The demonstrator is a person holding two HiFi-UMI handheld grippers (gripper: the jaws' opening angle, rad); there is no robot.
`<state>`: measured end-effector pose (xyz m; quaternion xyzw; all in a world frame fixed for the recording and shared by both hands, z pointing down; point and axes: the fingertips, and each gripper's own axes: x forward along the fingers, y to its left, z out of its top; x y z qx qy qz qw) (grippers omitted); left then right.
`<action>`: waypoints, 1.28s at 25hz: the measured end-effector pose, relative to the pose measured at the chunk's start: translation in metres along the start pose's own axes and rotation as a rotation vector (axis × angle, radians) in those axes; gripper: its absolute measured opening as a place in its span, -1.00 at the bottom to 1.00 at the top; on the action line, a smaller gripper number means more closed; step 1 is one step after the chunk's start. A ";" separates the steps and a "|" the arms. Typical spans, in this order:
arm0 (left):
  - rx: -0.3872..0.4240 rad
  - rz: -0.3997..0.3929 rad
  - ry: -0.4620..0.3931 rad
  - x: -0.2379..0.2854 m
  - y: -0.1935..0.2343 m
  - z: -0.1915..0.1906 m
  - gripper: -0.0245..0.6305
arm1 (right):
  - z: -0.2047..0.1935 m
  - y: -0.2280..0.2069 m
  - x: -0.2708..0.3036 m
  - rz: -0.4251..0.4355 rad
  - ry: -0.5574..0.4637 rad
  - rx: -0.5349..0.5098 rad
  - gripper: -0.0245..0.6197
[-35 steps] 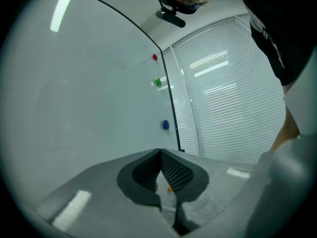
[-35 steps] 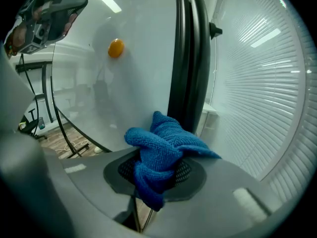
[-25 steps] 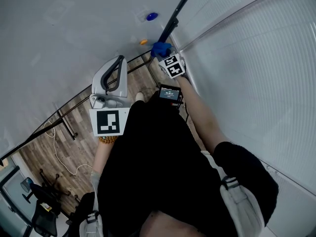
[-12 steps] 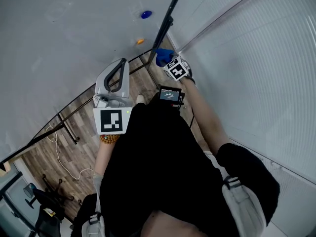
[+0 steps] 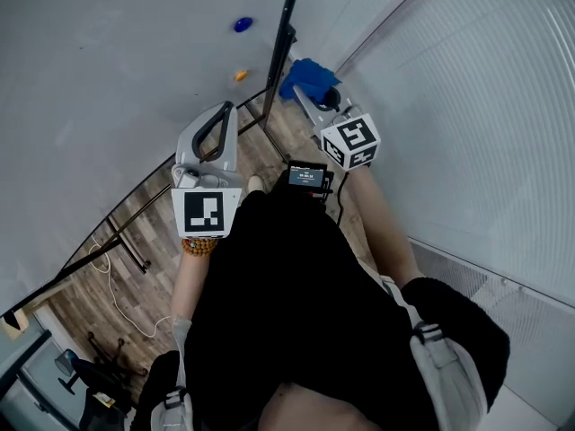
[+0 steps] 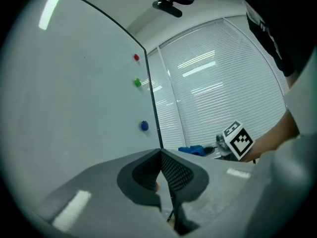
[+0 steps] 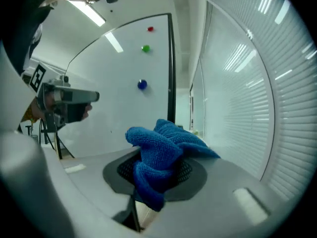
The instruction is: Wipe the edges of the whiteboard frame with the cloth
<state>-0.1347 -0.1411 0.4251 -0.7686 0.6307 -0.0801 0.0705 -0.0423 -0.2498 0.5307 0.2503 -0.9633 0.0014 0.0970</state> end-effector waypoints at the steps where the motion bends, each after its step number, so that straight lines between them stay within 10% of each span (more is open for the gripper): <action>1: -0.009 0.001 -0.010 0.001 0.000 0.002 -0.93 | 0.014 0.006 -0.006 -0.001 -0.036 -0.009 -0.58; 32: -0.035 -0.004 -0.042 -0.002 0.000 0.012 -0.93 | 0.099 0.049 -0.052 -0.019 -0.233 -0.087 -0.61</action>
